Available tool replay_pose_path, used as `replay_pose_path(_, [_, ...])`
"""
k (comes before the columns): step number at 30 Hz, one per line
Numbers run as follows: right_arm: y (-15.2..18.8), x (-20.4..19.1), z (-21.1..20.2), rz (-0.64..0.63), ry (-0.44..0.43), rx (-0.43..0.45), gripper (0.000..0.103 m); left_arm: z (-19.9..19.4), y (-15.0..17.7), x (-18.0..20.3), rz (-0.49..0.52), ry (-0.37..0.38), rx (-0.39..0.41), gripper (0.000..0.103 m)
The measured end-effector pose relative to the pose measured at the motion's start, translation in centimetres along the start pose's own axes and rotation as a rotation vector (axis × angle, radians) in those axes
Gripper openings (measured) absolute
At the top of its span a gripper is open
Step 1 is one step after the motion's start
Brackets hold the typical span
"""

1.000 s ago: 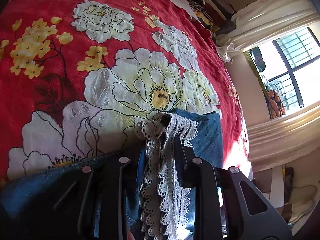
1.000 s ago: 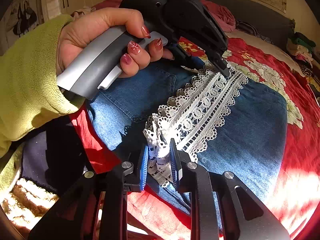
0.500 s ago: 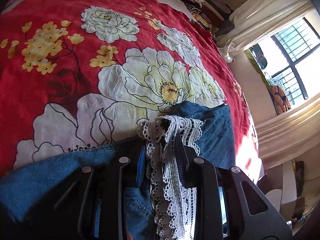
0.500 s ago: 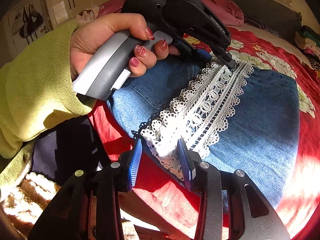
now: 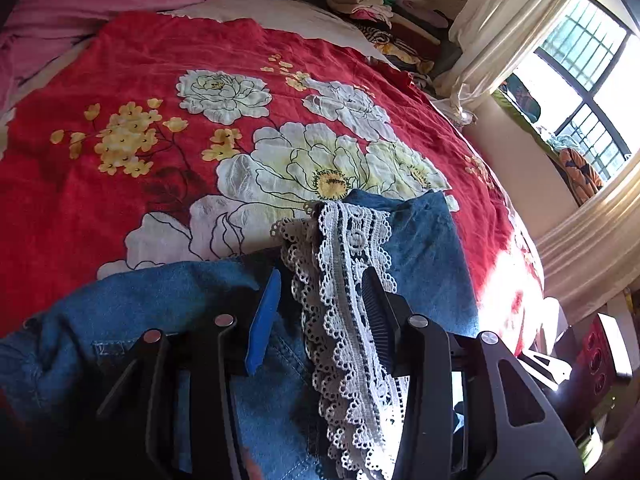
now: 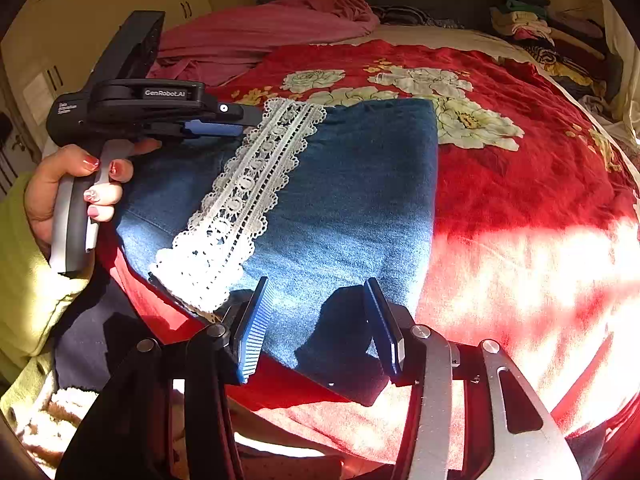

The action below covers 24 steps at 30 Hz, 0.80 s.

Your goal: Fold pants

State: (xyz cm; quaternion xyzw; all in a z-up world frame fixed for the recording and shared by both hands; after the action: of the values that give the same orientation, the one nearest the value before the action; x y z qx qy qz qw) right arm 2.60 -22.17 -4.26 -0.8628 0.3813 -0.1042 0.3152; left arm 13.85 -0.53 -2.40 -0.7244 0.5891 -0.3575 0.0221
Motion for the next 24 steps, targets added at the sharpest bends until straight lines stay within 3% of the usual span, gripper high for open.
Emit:
replay_pose_path(2, [0.4,-0.1,0.8,-0.008,-0.001,0.001,0.05,-0.5,1.2,0.4,0.009,0.008,-0.005,0.037])
replay_pose_path(5, [0.5,-0.7,1.0,-0.016,-0.016,0.01,0.064,-0.8,3.0,1.0,0.022,0.001,-0.013,0.042])
replay_pose_path(11, [0.3,-0.6,-0.1,-0.001,-0.029,0.024,0.066,-2.1,5.7,1.3,0.089,-0.077,0.012,0.05])
replay_pose_path(15, [0.4,-0.3,-1.4,0.021,-0.021,0.046,0.073,-4.1,6.2,0.1,0.071,-0.094,0.027,0.057])
replay_pose_path(24, [-1.1,-0.1,-4.1,0.066,-0.002,0.133,0.076,-9.1,7.0,-2.6,0.034,-0.168,0.121,0.064])
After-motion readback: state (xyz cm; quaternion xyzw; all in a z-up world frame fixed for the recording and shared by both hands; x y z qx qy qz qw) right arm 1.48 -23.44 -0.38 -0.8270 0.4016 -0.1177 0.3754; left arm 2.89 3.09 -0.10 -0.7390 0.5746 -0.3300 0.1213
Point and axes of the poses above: each gripper's, at about its wrist camera, not at the fingertips, and z roughly the way its jaws point, x to its right, y to its underside, the point moved 1 cm from there along z, roughly the way its jaws point, and after that the axes turned 13 degrees about -z, right-handed, at the moved point
